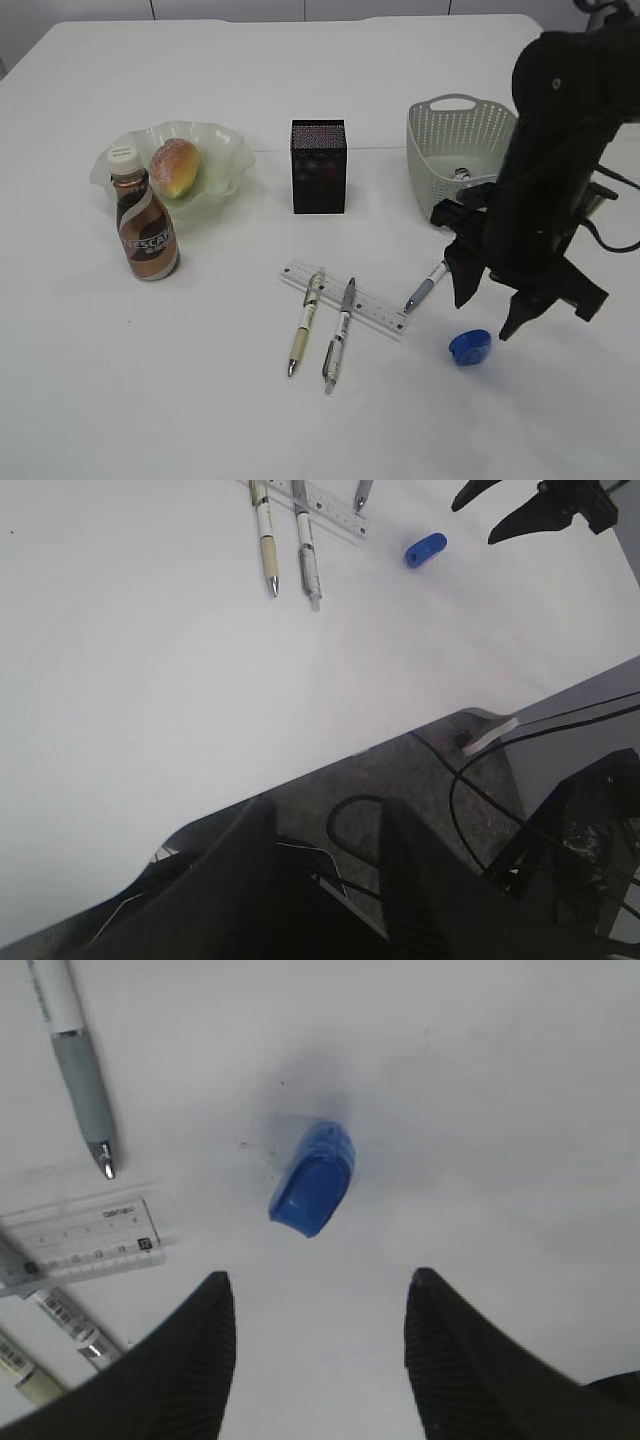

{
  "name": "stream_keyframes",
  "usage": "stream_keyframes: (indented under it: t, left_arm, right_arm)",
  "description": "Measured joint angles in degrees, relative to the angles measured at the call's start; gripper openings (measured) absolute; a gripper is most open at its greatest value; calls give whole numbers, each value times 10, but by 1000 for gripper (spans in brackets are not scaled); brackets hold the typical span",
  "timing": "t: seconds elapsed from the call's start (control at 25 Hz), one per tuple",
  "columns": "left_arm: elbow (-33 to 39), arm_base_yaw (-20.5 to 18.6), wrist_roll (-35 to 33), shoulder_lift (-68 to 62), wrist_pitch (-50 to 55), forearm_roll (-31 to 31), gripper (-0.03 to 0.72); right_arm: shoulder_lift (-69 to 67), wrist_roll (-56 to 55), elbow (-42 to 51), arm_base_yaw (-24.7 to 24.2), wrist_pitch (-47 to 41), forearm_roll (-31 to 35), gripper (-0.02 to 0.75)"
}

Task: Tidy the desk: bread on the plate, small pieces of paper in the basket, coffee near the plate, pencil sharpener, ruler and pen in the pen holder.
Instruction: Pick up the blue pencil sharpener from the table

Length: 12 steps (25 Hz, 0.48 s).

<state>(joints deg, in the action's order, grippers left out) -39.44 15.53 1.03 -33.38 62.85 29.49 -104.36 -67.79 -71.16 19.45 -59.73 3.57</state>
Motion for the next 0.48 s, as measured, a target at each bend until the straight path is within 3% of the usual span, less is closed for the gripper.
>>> stream_keyframes:
  t: [0.48]
  left_arm:
    - [0, 0, 0, 0, 9, 0, 253]
  right_arm:
    - [-52, -56, 0, 0, 35, 0, 428]
